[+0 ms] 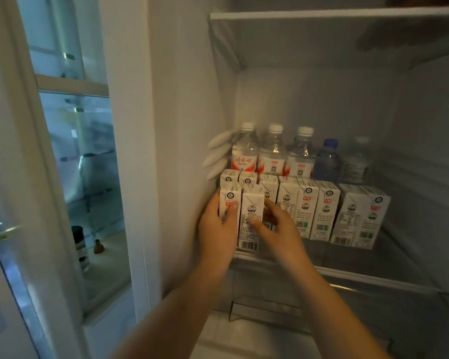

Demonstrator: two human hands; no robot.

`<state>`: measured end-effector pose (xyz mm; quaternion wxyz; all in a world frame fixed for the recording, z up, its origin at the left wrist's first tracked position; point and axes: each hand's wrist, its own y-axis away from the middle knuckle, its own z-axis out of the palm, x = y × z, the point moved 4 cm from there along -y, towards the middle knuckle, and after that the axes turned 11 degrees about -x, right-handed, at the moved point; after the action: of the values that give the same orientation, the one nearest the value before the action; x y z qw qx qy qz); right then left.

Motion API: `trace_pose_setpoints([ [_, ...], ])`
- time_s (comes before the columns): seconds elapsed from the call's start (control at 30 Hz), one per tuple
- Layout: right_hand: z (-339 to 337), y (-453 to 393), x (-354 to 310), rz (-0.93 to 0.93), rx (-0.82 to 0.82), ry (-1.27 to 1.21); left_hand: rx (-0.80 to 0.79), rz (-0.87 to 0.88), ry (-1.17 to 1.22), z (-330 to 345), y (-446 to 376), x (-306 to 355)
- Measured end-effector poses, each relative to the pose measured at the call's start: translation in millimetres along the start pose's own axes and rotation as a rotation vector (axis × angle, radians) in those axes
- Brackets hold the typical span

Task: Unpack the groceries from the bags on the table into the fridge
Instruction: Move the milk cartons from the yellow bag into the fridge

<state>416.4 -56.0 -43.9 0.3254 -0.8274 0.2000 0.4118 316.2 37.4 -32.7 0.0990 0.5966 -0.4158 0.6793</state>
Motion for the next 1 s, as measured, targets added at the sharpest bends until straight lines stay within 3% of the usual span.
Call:
trace_pose_setpoints([
  [0.4, 9, 2, 8, -0.081, 0.009, 0.175, -0.108, -0.015, -0.172, 15, 41, -3],
  [1.0, 27, -33, 23, -0.057, 0.061, 0.205, -0.001, -0.046, -0.143, 8, 13, -14],
])
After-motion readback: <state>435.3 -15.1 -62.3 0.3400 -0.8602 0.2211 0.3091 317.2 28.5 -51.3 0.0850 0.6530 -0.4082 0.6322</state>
